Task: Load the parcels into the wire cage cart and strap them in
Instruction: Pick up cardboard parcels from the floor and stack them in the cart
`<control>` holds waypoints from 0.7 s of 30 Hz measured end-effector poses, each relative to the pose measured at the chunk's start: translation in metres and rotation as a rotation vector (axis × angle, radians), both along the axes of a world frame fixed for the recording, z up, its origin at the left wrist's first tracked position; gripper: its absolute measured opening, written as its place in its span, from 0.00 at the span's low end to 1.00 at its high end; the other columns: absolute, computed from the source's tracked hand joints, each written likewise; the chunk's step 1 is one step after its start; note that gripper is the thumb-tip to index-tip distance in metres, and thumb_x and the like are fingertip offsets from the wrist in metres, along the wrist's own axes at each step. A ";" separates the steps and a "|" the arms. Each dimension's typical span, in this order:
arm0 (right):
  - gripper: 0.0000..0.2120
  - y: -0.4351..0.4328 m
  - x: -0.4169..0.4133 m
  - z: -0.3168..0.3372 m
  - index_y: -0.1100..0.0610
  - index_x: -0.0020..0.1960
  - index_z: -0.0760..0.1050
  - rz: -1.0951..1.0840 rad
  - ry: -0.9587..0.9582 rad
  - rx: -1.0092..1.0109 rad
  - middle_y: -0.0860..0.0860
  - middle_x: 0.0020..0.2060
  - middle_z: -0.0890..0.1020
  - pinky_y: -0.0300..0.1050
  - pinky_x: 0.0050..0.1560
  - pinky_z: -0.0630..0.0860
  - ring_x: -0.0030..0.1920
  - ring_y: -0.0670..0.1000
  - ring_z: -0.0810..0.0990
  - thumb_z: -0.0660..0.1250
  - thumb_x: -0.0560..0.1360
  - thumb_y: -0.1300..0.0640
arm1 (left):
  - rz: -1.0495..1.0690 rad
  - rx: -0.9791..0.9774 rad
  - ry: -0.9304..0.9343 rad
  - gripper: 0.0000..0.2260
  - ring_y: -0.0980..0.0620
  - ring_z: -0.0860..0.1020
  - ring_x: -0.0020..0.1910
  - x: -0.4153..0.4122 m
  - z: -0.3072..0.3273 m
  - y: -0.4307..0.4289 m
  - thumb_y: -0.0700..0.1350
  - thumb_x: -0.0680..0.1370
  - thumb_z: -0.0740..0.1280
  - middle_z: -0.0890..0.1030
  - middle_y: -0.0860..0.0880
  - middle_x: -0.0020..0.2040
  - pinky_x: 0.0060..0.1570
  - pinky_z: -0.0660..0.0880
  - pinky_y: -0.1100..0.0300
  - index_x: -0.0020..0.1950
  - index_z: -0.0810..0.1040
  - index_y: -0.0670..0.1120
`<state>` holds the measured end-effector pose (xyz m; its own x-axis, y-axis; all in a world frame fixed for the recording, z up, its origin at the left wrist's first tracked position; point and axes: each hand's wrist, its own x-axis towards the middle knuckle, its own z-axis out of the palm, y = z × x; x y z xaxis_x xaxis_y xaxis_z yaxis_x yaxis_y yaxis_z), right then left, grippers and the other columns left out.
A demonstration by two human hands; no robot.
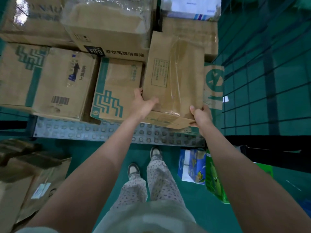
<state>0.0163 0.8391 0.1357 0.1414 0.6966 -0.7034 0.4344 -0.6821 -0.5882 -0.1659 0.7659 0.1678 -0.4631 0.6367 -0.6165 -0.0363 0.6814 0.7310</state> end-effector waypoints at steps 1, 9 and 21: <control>0.21 0.001 -0.001 -0.001 0.55 0.69 0.66 0.003 -0.025 0.014 0.54 0.63 0.74 0.58 0.58 0.76 0.62 0.58 0.74 0.64 0.77 0.55 | 0.002 -0.015 -0.021 0.30 0.48 0.74 0.58 0.000 -0.002 0.002 0.47 0.74 0.69 0.72 0.48 0.65 0.60 0.74 0.47 0.72 0.59 0.48; 0.24 -0.004 -0.029 -0.027 0.58 0.70 0.62 0.064 -0.064 -0.017 0.57 0.64 0.73 0.57 0.62 0.73 0.62 0.60 0.73 0.63 0.77 0.55 | 0.060 -0.082 -0.104 0.28 0.47 0.72 0.61 -0.018 -0.029 0.006 0.45 0.76 0.67 0.71 0.47 0.66 0.62 0.72 0.49 0.73 0.58 0.47; 0.20 -0.012 -0.041 -0.073 0.60 0.69 0.61 0.191 -0.157 -0.007 0.57 0.63 0.74 0.45 0.60 0.70 0.62 0.57 0.74 0.61 0.79 0.59 | 0.103 -0.156 -0.078 0.32 0.49 0.71 0.61 -0.024 -0.091 -0.003 0.41 0.75 0.67 0.70 0.47 0.66 0.56 0.71 0.62 0.75 0.55 0.42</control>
<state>-0.0251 0.8268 0.0630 0.1154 0.7165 -0.6880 0.6412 -0.5827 -0.4993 -0.1901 0.7632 0.0773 -0.4674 0.4825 -0.7408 -0.1641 0.7760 0.6090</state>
